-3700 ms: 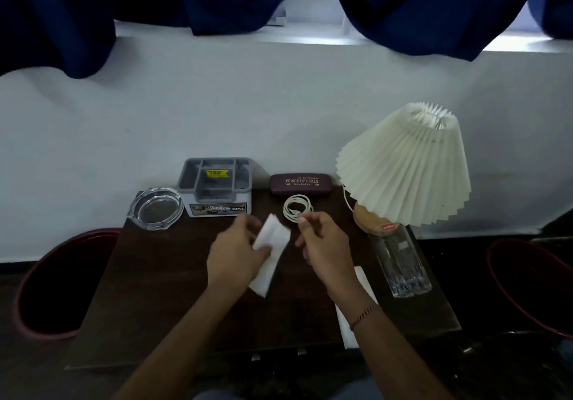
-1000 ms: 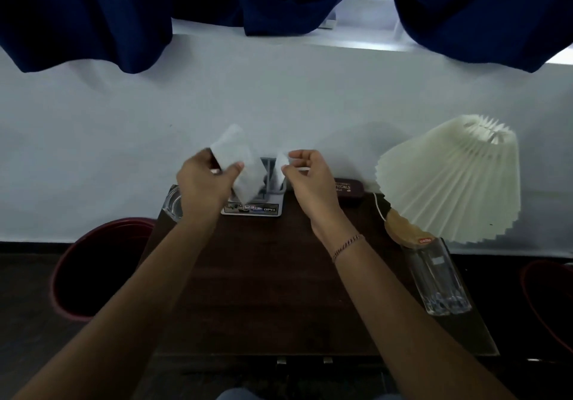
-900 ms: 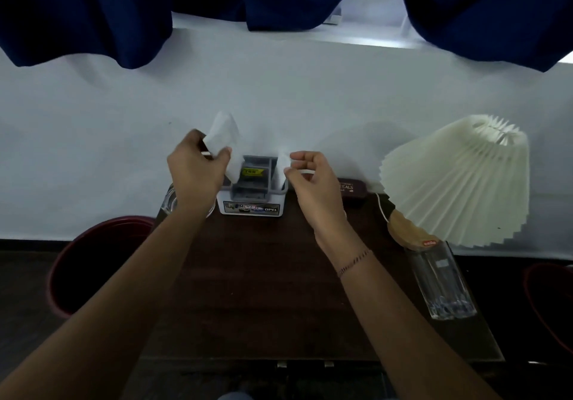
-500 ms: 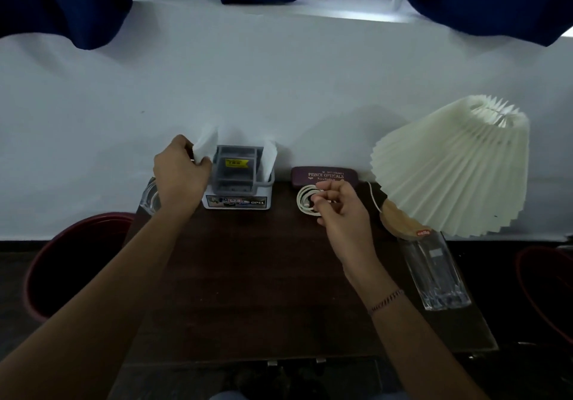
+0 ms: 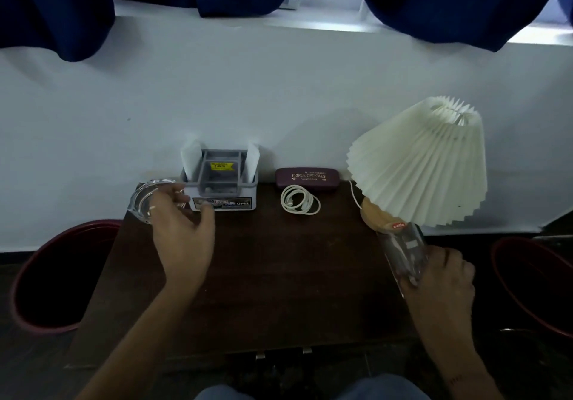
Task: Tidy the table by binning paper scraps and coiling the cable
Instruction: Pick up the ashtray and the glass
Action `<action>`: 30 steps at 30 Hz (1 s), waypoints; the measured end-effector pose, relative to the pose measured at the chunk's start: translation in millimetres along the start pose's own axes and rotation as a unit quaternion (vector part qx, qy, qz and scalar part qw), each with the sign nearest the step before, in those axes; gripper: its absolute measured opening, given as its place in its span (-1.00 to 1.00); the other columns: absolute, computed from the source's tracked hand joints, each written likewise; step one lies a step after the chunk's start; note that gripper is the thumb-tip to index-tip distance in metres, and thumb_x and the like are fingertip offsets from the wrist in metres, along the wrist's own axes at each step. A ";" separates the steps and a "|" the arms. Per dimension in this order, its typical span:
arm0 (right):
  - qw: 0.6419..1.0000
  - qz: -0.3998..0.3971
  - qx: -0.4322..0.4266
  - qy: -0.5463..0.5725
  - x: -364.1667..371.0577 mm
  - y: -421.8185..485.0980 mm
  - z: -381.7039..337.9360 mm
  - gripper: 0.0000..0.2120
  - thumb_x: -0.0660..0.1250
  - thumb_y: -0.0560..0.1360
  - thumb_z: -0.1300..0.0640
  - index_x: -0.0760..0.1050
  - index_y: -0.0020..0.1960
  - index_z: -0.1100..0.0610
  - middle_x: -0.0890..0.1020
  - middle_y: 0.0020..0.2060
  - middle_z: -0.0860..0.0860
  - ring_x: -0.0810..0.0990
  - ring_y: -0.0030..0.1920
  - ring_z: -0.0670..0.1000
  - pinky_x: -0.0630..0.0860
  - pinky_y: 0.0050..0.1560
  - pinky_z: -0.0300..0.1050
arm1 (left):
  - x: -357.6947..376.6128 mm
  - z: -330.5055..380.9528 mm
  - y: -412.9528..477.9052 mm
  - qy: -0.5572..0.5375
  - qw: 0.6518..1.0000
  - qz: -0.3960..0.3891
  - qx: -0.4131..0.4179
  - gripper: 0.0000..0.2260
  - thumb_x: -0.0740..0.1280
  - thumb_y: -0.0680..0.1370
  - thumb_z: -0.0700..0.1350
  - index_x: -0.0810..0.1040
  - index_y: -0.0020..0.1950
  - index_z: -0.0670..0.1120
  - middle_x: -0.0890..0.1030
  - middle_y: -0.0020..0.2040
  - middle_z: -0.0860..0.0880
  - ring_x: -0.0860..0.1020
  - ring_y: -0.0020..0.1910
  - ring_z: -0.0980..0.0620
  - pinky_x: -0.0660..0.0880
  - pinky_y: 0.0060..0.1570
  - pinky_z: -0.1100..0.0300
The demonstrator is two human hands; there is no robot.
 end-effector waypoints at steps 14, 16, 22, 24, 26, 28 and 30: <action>0.984 -0.049 0.017 0.171 24.5 3.1 -5.1 -0.38 0.54 0.25 0.10 0.42 0.22 0.29 0.55 0.05 0.27 0.54 0.00 0.21 0.50 -0.04 -0.01 | 47.8 13.6 -85.7 -0.046 0.979 -0.180 -0.083 -0.81 0.40 0.42 -0.25 0.49 -0.02 -0.09 0.56 -0.21 0.02 0.54 -0.25 0.12 0.40 -0.29 0.53; 0.973 -0.054 -0.016 0.223 24.2 -10.2 -26.3 -0.35 0.55 0.23 0.11 0.42 0.25 0.25 0.56 0.06 0.23 0.54 0.04 0.18 0.53 0.01 0.00 | 64.1 8.1 -95.9 -0.049 0.963 -0.228 -0.136 -0.77 0.43 0.41 -0.18 0.52 0.04 -0.12 0.58 -0.19 0.02 0.56 -0.23 0.13 0.41 -0.24 0.50; 0.917 -0.073 -0.113 0.376 15.0 -44.1 -101.2 -0.34 0.61 0.13 0.15 0.48 0.19 0.12 0.55 -0.05 -0.06 0.50 -0.10 -0.14 0.36 -0.08 -0.48 | 75.7 30.8 -79.5 -0.052 0.942 -0.312 -0.112 -0.69 0.47 0.39 -0.10 0.61 0.12 0.06 0.64 -0.09 0.06 0.58 -0.20 0.21 0.40 -0.28 0.63; 0.899 -0.080 -0.134 0.409 12.7 -50.1 -121.4 -0.35 0.60 0.12 0.14 0.49 0.17 0.08 0.54 -0.08 -0.12 0.53 -0.10 -0.17 0.38 -0.12 -0.57 | 65.8 34.2 -66.0 -0.055 0.941 -0.315 -0.110 -0.75 0.47 0.39 -0.12 0.65 0.05 0.05 0.69 -0.12 0.03 0.59 -0.25 0.17 0.55 -0.21 0.40; 0.886 -0.085 -0.145 0.433 12.3 -53.1 -138.8 -0.34 0.59 0.14 0.14 0.47 0.20 0.07 0.57 -0.02 -0.10 0.57 0.00 -0.13 0.44 0.00 -0.46 | 48.5 31.6 -52.7 -0.052 0.943 -0.301 -0.130 -0.81 0.49 0.37 -0.14 0.66 -0.04 0.01 0.68 -0.19 -0.02 0.61 -0.28 0.07 0.63 -0.20 0.14; 0.878 -0.100 -0.169 0.437 11.1 -55.7 -161.0 -0.29 0.58 0.18 0.15 0.41 0.28 0.07 0.54 0.10 -0.08 0.52 0.10 -0.14 0.46 0.09 -0.34 | 29.1 31.9 -39.7 -0.043 0.951 -0.286 -0.106 -0.84 0.50 0.35 -0.19 0.66 -0.09 -0.03 0.69 -0.18 -0.03 0.65 -0.22 0.01 0.63 -0.14 0.11; 0.868 -0.125 -0.211 0.433 8.7 -58.2 -190.8 -0.28 0.55 0.24 0.18 0.34 0.34 0.08 0.49 0.21 -0.05 0.47 0.18 -0.12 0.42 0.15 -0.32 | 6.4 37.1 -28.7 -0.010 0.964 -0.263 -0.038 -0.87 0.51 0.33 -0.21 0.66 -0.20 -0.01 0.70 -0.19 -0.01 0.65 -0.22 0.10 0.58 -0.11 0.29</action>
Point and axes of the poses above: each hand's wrist, its own y-axis towards the middle knuckle, its own x-axis out of the palm, z = x × y, the point moved 10 cm from there along y, towards the middle knuckle
